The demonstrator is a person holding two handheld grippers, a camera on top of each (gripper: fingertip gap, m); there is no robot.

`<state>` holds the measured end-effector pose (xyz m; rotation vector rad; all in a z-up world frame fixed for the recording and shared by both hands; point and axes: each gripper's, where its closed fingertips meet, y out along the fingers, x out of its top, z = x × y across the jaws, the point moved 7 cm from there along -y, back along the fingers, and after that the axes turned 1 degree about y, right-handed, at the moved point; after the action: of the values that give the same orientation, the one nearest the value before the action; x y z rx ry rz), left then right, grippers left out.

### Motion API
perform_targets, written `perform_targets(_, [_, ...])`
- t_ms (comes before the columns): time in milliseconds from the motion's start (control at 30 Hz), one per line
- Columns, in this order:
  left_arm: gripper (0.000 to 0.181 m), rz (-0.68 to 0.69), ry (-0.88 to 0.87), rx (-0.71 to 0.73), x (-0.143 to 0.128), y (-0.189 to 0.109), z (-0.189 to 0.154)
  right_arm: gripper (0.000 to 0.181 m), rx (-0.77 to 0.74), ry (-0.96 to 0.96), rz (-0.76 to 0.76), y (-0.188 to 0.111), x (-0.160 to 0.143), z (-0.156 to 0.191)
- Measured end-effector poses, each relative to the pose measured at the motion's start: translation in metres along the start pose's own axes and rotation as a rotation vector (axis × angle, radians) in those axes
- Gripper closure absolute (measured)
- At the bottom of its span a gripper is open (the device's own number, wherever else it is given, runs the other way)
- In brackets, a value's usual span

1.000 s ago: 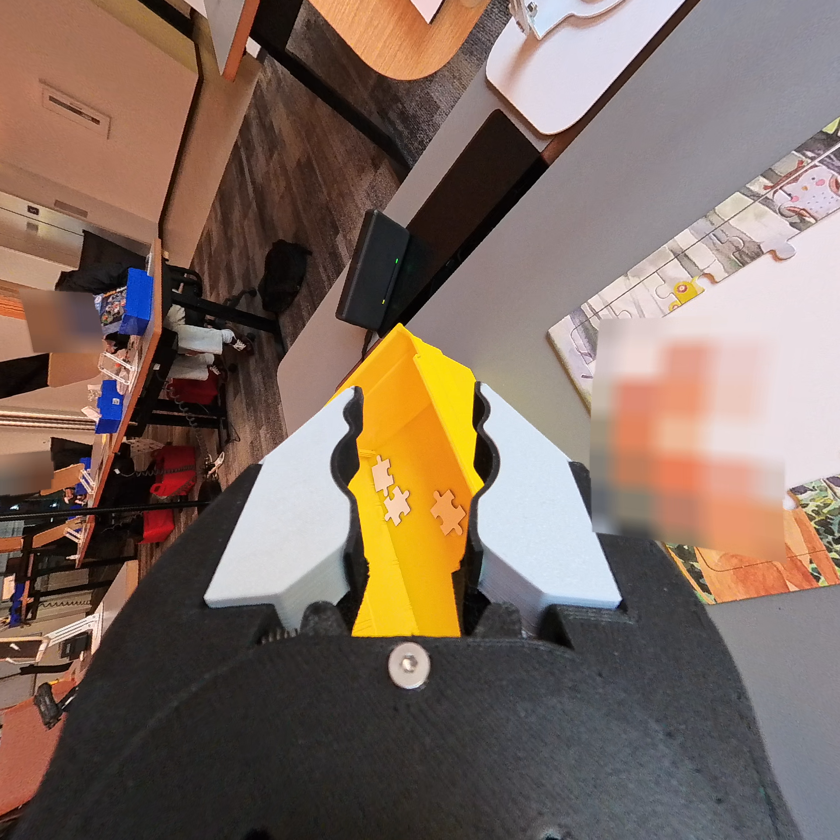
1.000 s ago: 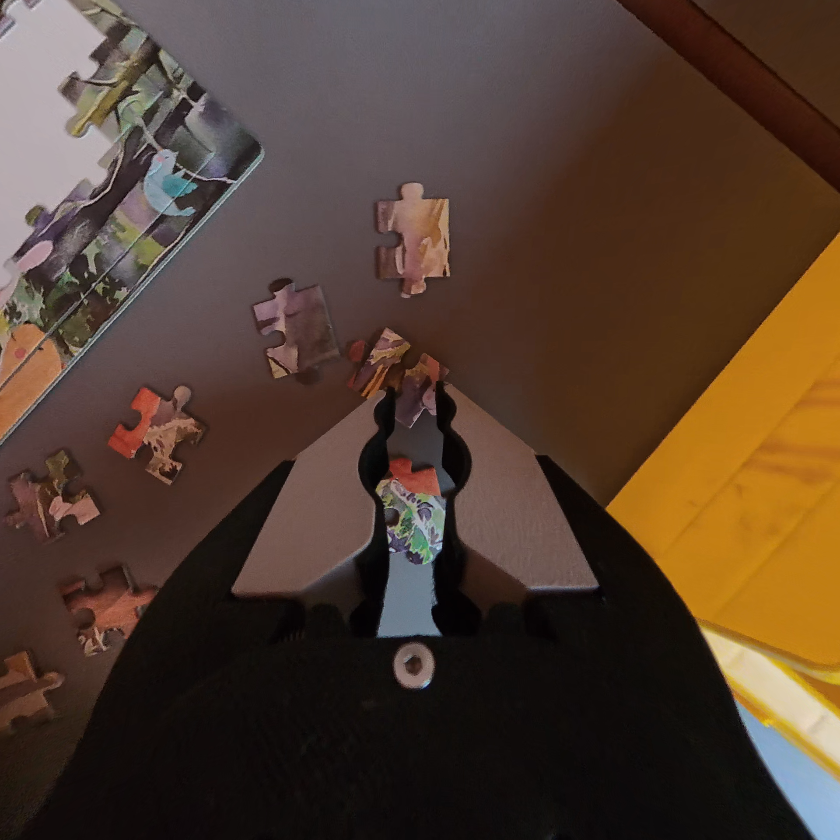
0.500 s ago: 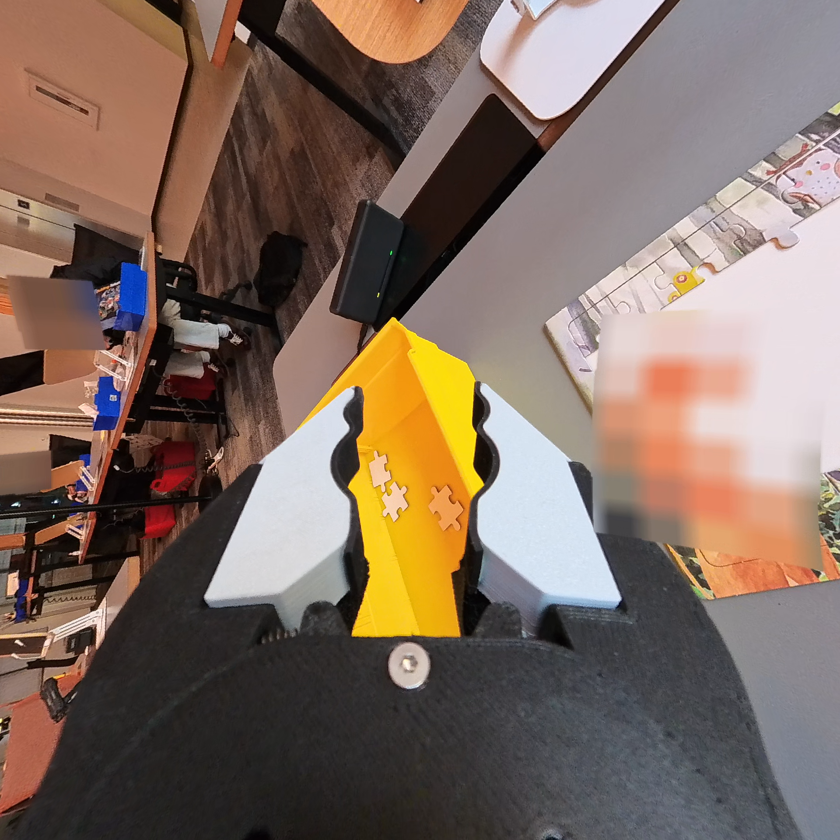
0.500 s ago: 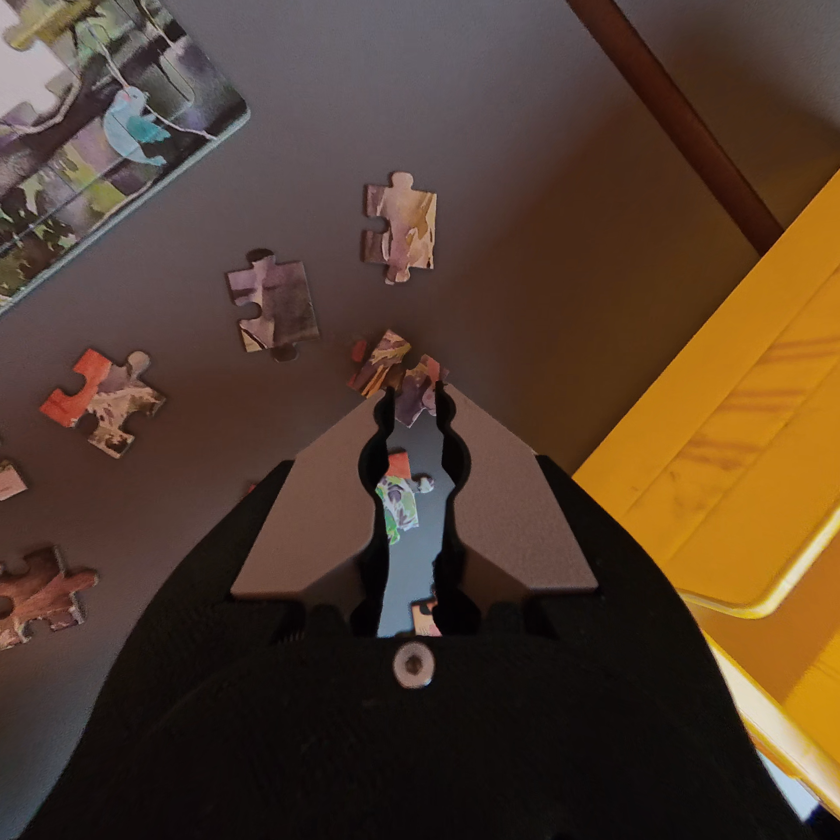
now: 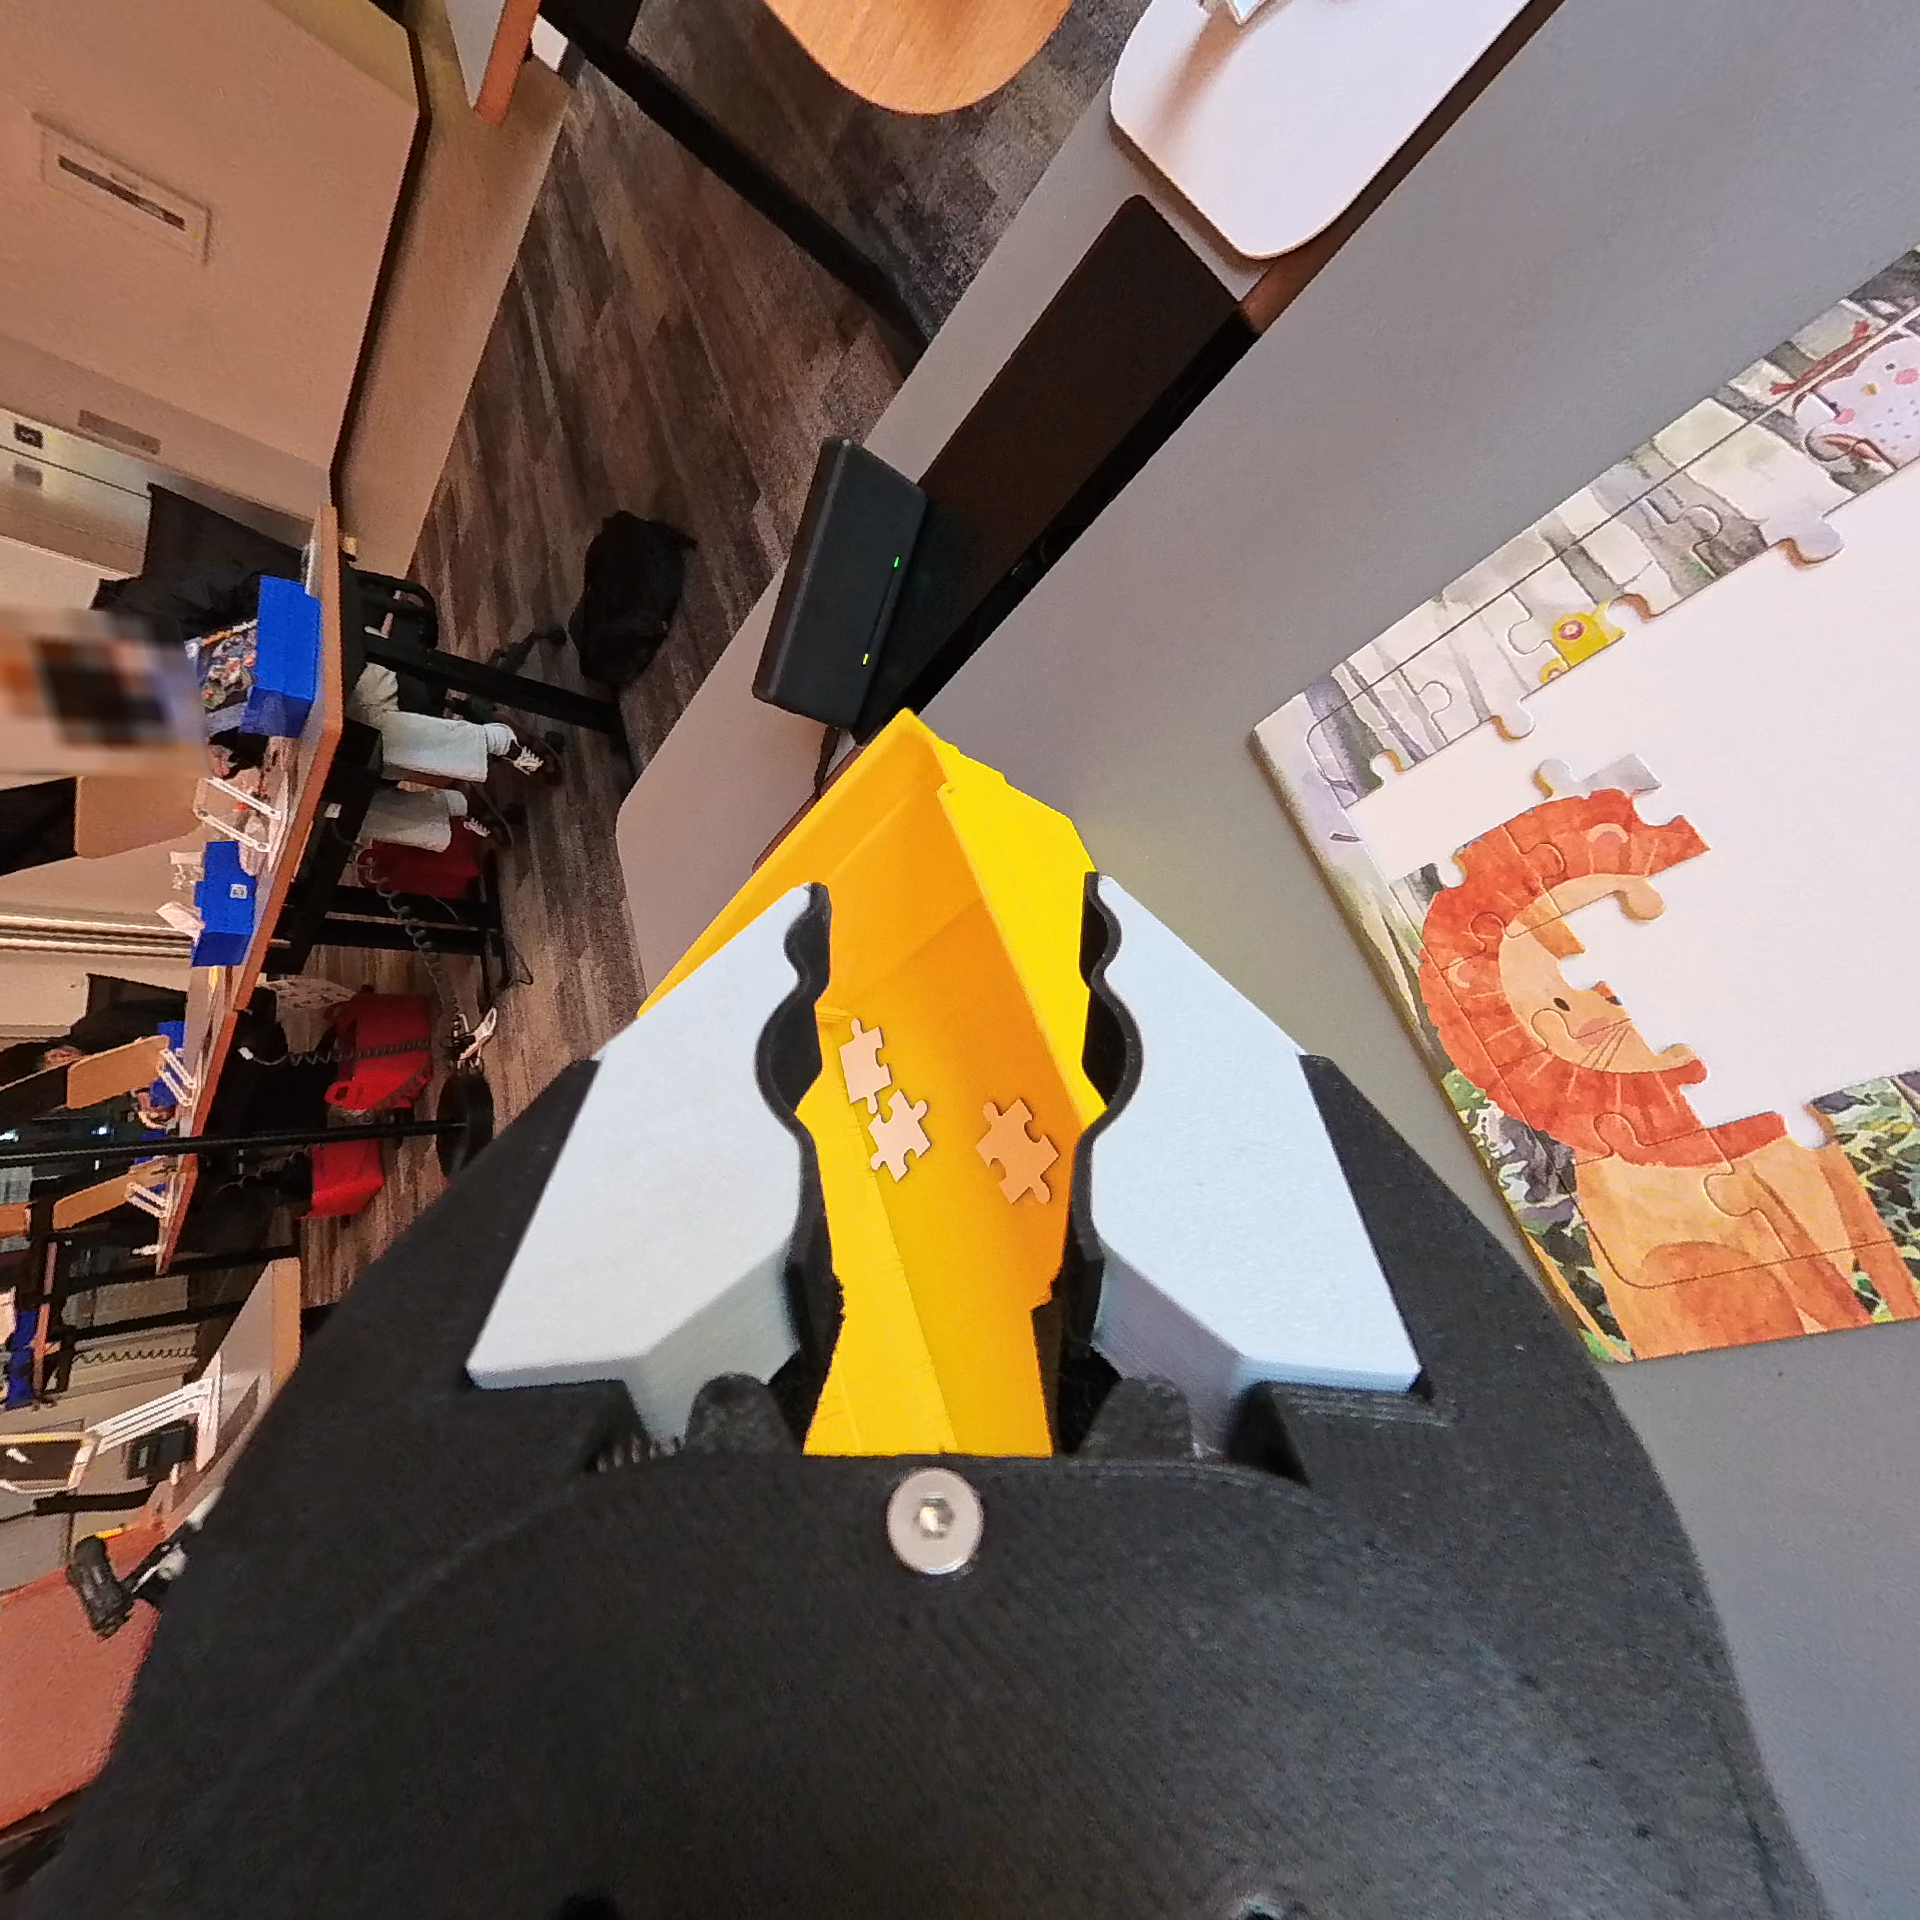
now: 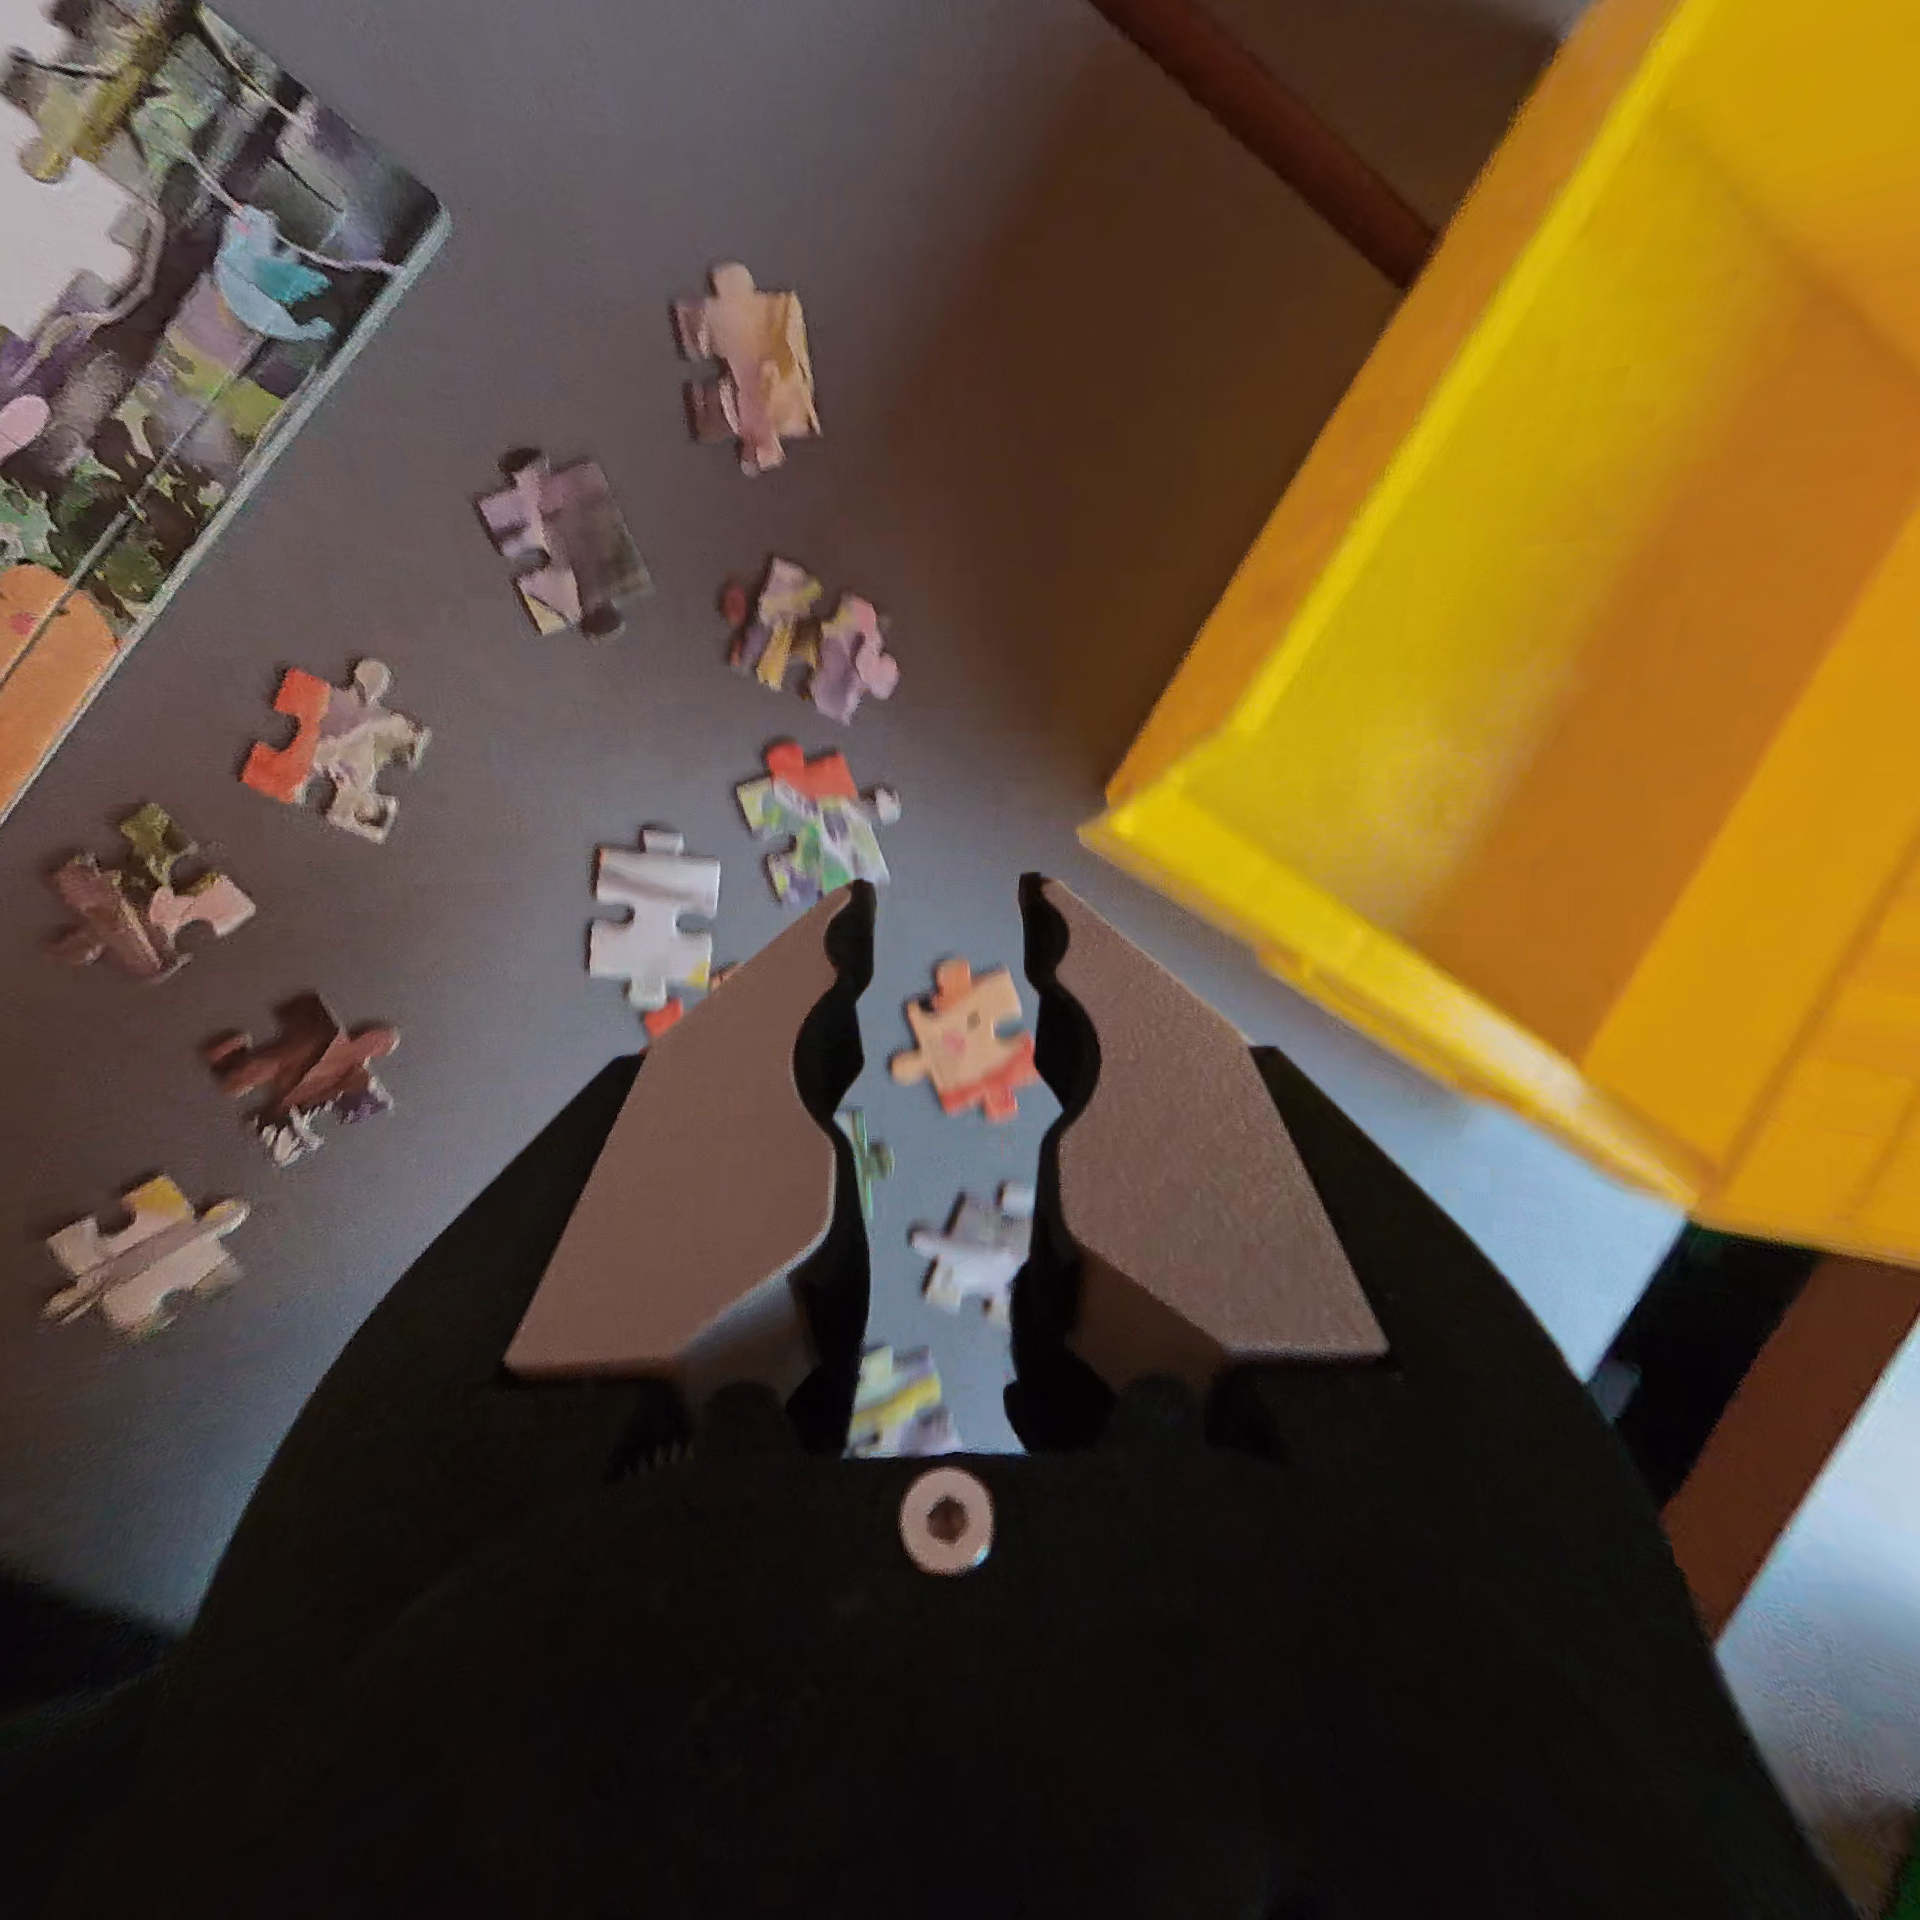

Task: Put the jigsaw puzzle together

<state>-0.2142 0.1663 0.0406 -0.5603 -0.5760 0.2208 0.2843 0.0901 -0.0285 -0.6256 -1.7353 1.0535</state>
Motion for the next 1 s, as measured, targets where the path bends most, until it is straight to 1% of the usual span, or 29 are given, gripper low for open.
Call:
perform_targets(133, [0.135, 0.005, -0.008, -0.001, -0.002, 0.000, 0.002, 0.154, -0.073, 0.170, 0.077, -0.033, -0.031, -0.016])
perform_targets(200, [0.135, 0.006, -0.012, -0.002, -0.002, 0.000, 0.002, 0.155, -0.069, 0.239, 0.062, -0.045, -0.038, -0.018])
perform_targets(267, [0.134, 0.009, -0.011, -0.001, -0.003, 0.001, 0.003, 0.156, -0.048, 0.286, 0.069, -0.049, -0.044, -0.018])
perform_targets(467, [0.134, 0.021, -0.009, -0.003, -0.004, 0.002, 0.002, 0.157, 0.000, 0.251, 0.142, -0.038, -0.044, -0.010])
perform_targets(800, [0.134, 0.032, -0.014, -0.007, -0.007, 0.004, 0.003, 0.157, 0.067, 0.121, 0.234, -0.020, -0.031, 0.013])
perform_targets(1000, [0.134, 0.035, -0.025, -0.007, -0.009, 0.004, 0.006, 0.157, 0.066, 0.075, 0.231, -0.021, -0.024, 0.020])
